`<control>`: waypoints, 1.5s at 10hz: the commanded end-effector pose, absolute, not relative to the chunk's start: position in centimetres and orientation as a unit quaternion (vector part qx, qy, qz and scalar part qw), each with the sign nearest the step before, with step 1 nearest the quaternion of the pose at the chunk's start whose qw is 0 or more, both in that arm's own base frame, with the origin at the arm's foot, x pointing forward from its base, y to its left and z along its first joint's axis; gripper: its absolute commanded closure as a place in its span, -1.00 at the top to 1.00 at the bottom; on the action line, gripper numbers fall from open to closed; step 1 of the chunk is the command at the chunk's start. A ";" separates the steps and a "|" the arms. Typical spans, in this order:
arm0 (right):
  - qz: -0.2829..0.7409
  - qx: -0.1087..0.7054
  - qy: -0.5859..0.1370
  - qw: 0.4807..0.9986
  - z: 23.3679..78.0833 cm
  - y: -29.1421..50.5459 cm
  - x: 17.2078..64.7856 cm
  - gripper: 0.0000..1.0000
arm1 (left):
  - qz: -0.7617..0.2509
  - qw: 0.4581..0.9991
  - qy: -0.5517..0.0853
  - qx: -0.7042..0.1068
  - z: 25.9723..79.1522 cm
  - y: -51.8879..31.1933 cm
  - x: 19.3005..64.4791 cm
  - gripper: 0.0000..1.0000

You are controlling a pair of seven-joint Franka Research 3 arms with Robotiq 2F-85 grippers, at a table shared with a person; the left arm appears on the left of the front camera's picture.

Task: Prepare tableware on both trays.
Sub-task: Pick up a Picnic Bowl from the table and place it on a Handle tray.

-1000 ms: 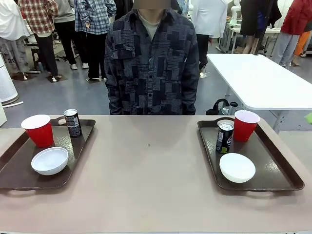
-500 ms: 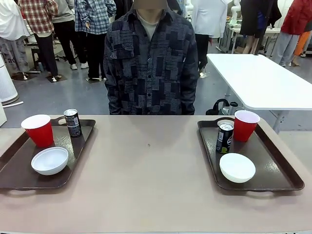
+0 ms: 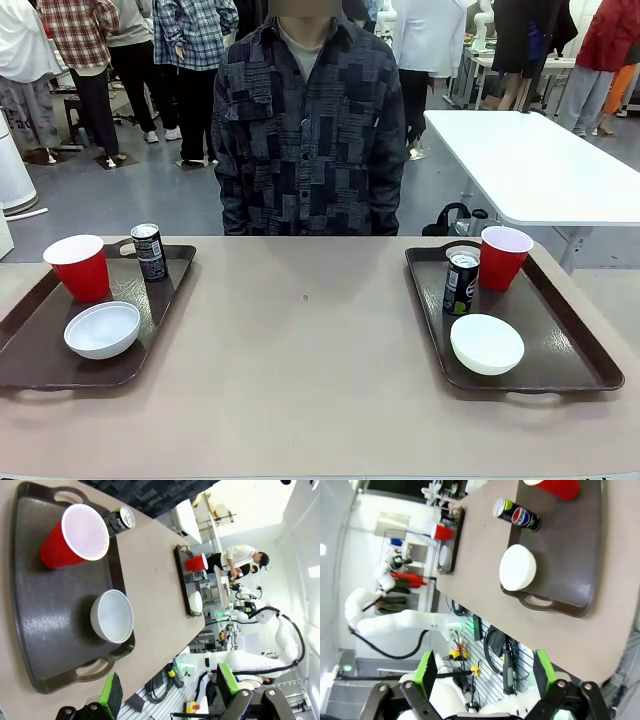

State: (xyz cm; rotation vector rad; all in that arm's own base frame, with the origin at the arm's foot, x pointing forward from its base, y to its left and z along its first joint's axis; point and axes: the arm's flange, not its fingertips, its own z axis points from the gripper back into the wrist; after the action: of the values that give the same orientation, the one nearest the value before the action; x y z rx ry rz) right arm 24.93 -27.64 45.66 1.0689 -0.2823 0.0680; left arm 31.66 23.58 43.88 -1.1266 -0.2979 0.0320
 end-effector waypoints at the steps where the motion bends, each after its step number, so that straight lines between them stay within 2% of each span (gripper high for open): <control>1: 0.023 0.534 -0.152 0.831 45.1 -29.8 25.7 1.00 | 0.014 0.834 -0.144 -0.533 44.2 23.6 31.5 1.00; 4: 0.022 0.547 -0.144 0.824 44.2 -30.7 26.6 1.00 | 0.014 0.834 -0.144 -0.533 44.2 23.6 31.5 1.00; 5: 0.007 0.529 -0.143 0.836 44.4 -29.9 25.3 1.00 | 0.014 0.834 -0.144 -0.533 44.2 23.6 31.5 1.00; 15: 0.007 0.529 -0.143 0.836 44.4 -29.9 25.3 1.00 | 0.014 0.834 -0.144 -0.533 44.2 23.6 31.5 1.00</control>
State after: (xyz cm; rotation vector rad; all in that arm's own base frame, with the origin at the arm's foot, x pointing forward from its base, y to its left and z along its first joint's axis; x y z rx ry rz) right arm 25.70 -30.17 44.36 1.1183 -0.2955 0.0115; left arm 31.66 23.58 43.89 -1.1265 -0.2979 0.0319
